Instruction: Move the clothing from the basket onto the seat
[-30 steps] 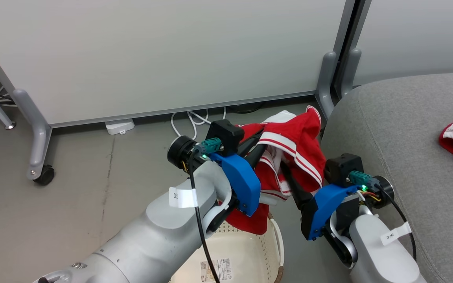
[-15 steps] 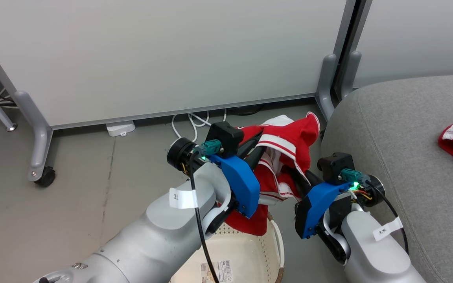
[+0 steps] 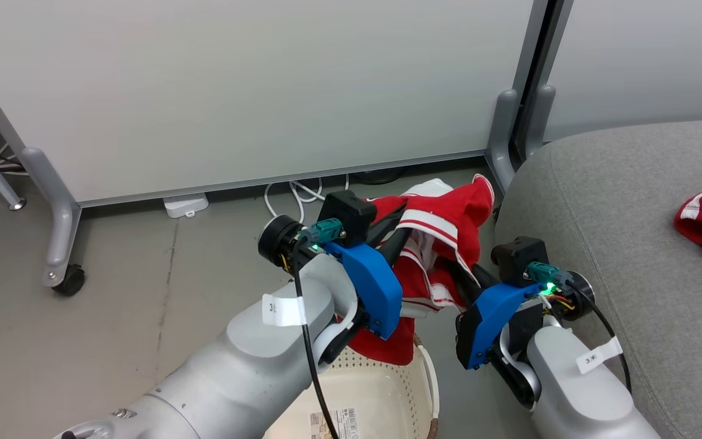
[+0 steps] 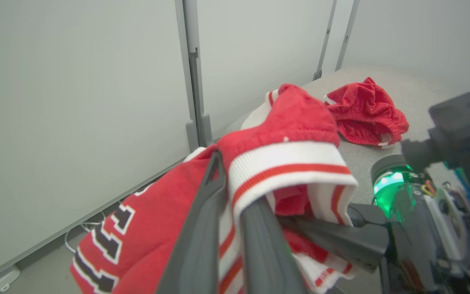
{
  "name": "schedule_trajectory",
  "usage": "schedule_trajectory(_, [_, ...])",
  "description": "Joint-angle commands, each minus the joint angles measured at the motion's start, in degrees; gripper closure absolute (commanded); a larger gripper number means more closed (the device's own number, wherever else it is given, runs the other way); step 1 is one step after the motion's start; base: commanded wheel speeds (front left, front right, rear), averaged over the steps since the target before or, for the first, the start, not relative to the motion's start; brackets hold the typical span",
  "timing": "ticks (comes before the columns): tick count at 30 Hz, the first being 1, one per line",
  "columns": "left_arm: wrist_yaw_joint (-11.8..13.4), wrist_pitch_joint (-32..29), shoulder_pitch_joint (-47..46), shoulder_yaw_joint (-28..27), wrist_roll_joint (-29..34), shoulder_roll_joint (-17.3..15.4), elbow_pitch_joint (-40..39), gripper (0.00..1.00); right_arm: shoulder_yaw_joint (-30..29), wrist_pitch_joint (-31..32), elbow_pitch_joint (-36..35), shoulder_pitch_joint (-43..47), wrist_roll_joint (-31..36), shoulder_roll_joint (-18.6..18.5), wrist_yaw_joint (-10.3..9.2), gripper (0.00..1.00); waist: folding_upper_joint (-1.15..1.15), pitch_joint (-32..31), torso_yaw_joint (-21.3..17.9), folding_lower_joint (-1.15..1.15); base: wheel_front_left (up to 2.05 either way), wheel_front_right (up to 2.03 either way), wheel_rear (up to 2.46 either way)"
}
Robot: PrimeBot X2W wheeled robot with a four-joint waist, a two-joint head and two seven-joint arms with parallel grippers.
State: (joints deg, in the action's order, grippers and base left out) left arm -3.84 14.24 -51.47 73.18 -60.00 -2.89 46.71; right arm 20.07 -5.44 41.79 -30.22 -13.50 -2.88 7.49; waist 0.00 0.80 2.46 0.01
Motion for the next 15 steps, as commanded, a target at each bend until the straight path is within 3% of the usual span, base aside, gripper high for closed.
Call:
schedule_trajectory(1, [0.3,0.4,0.5,0.2,0.1,0.0,0.1,0.00,0.2,-0.4,0.3,-0.7,-0.3,0.0,0.01,1.00,0.00,0.0,0.0,-0.01,0.00,0.00,0.00])
schedule_trajectory(15, [0.4,0.6,1.3,0.3,-0.3,0.0,1.0,0.00,-0.2,-1.4,0.6,-1.3,-0.5,0.0,0.01,1.00,0.00,-0.1,0.2,-0.01,0.00,0.00,0.00])
